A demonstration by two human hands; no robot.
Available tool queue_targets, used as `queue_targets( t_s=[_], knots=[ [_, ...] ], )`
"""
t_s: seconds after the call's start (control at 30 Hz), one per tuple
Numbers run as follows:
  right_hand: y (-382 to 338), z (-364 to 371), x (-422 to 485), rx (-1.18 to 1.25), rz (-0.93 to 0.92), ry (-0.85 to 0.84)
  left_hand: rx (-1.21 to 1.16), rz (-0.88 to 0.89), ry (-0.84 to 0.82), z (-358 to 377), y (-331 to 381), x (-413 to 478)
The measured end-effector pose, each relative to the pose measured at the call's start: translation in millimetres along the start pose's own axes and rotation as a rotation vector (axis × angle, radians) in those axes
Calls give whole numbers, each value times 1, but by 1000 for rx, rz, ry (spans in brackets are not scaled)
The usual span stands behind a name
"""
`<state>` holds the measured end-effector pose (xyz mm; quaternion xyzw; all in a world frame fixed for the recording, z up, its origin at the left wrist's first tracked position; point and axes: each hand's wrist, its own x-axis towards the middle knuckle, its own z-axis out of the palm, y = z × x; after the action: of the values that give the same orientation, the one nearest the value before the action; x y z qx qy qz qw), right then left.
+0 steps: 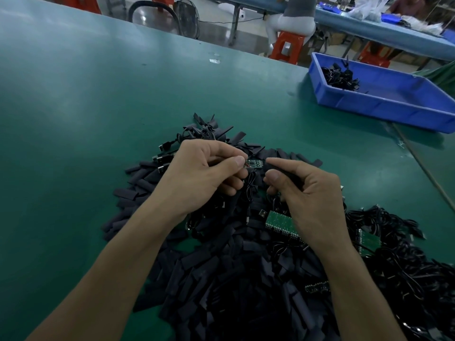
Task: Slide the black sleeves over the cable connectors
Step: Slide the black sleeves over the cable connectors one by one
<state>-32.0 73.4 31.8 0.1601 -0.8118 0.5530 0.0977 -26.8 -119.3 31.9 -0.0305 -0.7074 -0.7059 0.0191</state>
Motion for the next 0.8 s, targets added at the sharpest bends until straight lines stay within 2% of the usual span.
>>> queue_targets(
  t_s=[0.53, 0.8],
  knots=[
    [3, -1, 1, -6, 50, -43, -7, -86, -57, -3, 5, -2],
    [0, -3, 2, 137, 59, -75, -42, -94, -75, -3, 4, -2]
  ],
)
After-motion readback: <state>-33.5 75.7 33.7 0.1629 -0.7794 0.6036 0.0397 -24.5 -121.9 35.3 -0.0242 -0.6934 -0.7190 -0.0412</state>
